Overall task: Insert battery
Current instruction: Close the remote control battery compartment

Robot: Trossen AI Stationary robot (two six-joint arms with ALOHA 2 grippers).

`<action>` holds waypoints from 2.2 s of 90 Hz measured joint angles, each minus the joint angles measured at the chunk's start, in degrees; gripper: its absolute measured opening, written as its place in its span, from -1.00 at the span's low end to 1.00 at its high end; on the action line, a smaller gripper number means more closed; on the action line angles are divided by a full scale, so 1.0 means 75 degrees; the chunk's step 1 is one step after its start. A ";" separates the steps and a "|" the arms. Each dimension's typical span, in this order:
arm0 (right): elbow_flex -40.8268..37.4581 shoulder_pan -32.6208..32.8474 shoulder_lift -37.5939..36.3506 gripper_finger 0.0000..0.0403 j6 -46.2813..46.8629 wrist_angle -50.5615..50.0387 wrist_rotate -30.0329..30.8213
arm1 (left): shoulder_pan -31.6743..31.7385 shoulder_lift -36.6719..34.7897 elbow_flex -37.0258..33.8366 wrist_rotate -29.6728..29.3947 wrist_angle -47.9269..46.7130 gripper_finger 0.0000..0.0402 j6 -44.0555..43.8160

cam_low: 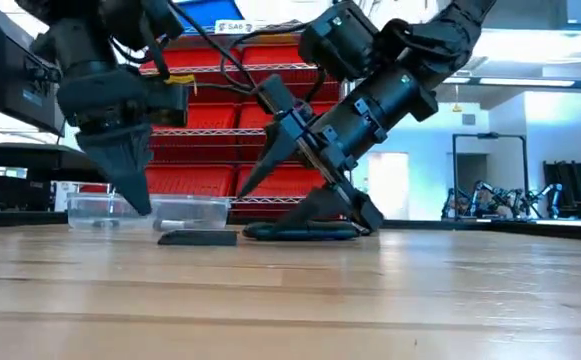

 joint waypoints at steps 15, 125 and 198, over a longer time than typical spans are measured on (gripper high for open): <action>0.0003 0.0016 0.0000 0.05 0.0125 -0.0028 0.0095 | -0.0004 0.0294 -0.0060 0.0014 0.0391 -0.47 0.0117; 0.0210 0.0143 0.0495 0.05 0.0660 0.0548 0.0278 | -0.0306 0.1040 -0.0052 0.0093 0.1265 -0.47 0.0754; 0.0210 0.0275 0.0495 0.05 0.0635 0.0551 0.0358 | -0.0674 0.1080 0.0125 -0.0350 0.0333 -0.51 0.1010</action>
